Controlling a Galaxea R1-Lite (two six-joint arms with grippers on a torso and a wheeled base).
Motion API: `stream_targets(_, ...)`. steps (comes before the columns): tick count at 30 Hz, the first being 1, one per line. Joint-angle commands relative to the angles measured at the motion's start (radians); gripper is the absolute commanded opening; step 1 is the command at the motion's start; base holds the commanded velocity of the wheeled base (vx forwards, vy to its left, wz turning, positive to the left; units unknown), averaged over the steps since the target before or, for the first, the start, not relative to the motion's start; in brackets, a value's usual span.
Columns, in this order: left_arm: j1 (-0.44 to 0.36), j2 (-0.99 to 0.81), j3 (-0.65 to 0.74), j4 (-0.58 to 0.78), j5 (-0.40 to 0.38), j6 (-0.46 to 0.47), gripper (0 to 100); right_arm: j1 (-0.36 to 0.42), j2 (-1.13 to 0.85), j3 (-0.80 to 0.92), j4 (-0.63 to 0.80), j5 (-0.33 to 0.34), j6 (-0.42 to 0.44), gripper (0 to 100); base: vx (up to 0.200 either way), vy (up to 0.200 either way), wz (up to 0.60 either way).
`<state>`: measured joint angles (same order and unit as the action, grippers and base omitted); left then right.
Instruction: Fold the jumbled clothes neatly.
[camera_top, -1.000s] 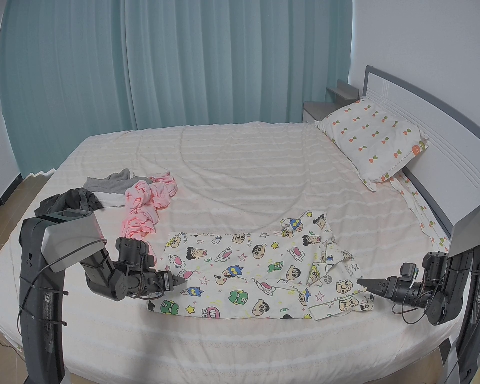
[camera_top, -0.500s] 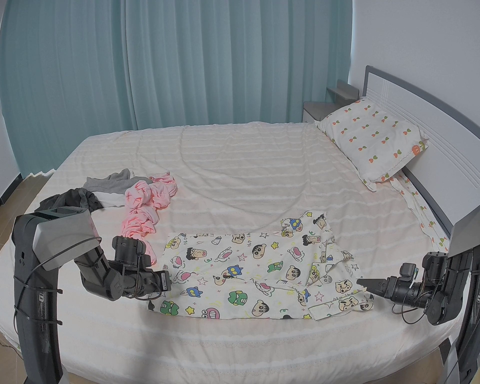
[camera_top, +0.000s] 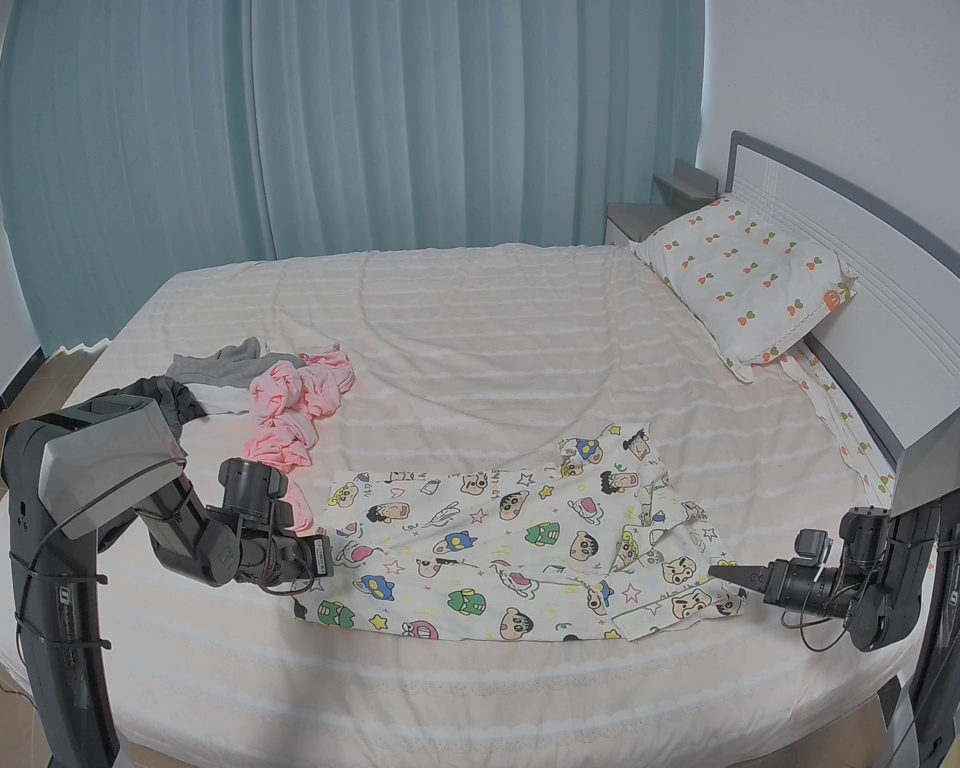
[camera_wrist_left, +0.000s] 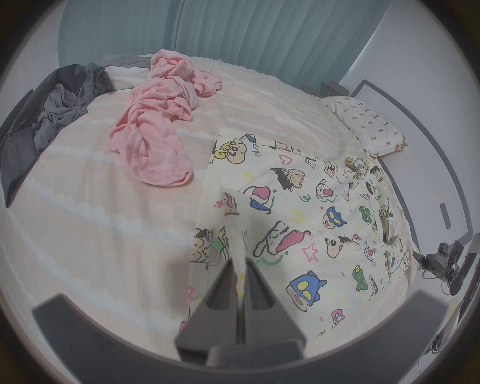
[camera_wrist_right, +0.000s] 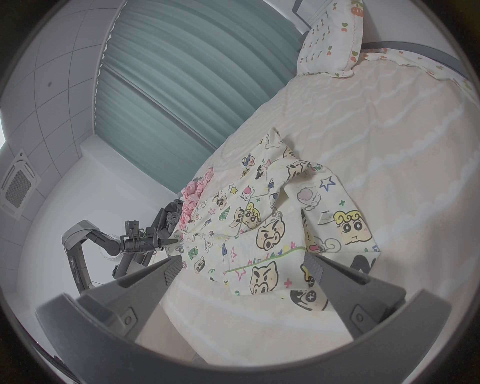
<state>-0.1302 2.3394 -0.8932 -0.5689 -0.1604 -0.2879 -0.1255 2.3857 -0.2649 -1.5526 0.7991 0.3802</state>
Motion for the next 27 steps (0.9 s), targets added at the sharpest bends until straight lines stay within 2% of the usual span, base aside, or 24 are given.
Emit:
stream_targets(1, 0.000, 0.000, 0.003, -0.002, -0.001, -0.001, 0, 0.000, 0.010, 0.000, -0.012, 0.000, 0.000, 100, 0.000, 0.000, 0.00)
stream_targets(8, 0.000, 0.008, 0.002, -0.002, 0.001, -0.001, 0, 0.000, 0.010, 0.000, -0.012, 0.000, 0.000, 100, 0.000, 0.000, 0.00)
stream_targets(9, 0.000, 0.009, 0.002, 0.000, -0.001, -0.002, 100, 0.000, 0.010, 0.001, -0.012, 0.000, 0.000, 100, 0.000, 0.000, 0.00)
stream_targets(27, -0.034, -0.012, 0.056, -0.035, -0.018, -0.004, 100, -0.002, 0.010, 0.003, -0.012, 0.002, 0.000, 100, 0.000, 0.000, 0.00)
